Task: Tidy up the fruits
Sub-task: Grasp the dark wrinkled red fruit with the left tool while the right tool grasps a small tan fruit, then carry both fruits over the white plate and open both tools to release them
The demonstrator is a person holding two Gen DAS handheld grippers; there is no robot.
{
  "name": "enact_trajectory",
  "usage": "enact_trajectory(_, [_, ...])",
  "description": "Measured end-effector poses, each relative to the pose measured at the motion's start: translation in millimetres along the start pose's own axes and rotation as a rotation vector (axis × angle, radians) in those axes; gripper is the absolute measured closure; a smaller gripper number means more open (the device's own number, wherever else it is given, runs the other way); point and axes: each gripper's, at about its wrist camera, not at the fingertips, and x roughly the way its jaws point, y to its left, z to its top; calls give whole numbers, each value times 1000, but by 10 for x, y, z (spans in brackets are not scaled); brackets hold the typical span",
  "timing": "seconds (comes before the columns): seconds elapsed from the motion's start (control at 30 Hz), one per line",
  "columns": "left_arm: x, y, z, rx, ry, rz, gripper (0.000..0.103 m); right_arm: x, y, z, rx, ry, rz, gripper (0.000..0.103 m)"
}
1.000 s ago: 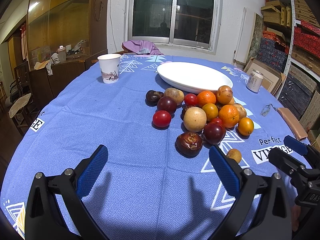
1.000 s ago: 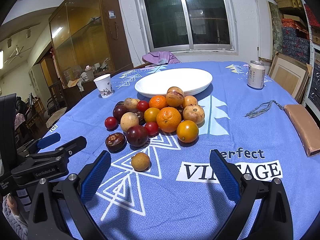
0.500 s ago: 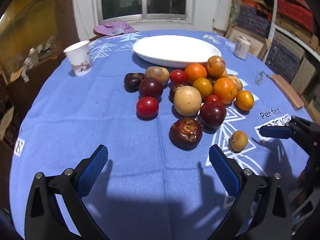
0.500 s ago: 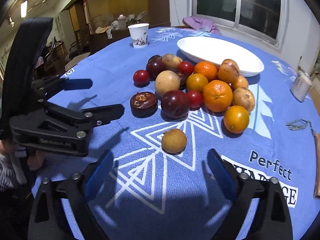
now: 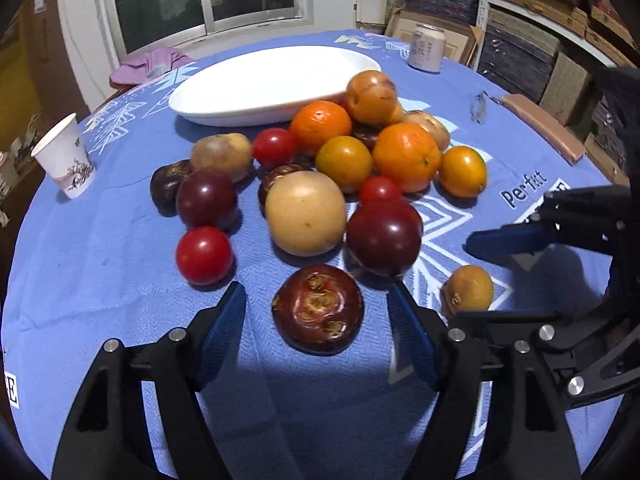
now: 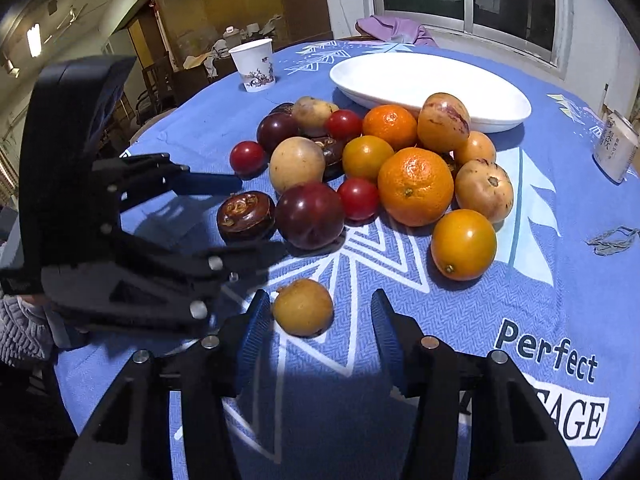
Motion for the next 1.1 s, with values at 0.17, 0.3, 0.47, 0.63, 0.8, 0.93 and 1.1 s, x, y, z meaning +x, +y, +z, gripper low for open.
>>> enact_trajectory(0.17, [27,-17,19,3,-5,-46,35,7,37,35,-7,-10,5,48])
enact_trajectory(0.3, [-2,-19,6,3,-11,-52,51,-16,21,4,-13,-20,18,61])
enact_trajectory(0.47, [-52,45,-44,-29,-7,-72,60,1,-100,-18,-36,-23,29,73])
enact_trajectory(0.63, [-90,55,-67,-46,-5,-69,60,9,-149,-42,-25,-28,24,73])
enact_trajectory(0.8, [-238,193,35,-100,-33,-46,60,-295,-294,106,-2,-97,27,73])
enact_trajectory(0.93, [-429,421,531,-129,-102,18,60,-766,-611,651,25,-238,-82,73])
enact_trajectory(1.1, [-267,649,1248,-170,-147,39,60,-492,-1180,1371,139,-237,-122,73])
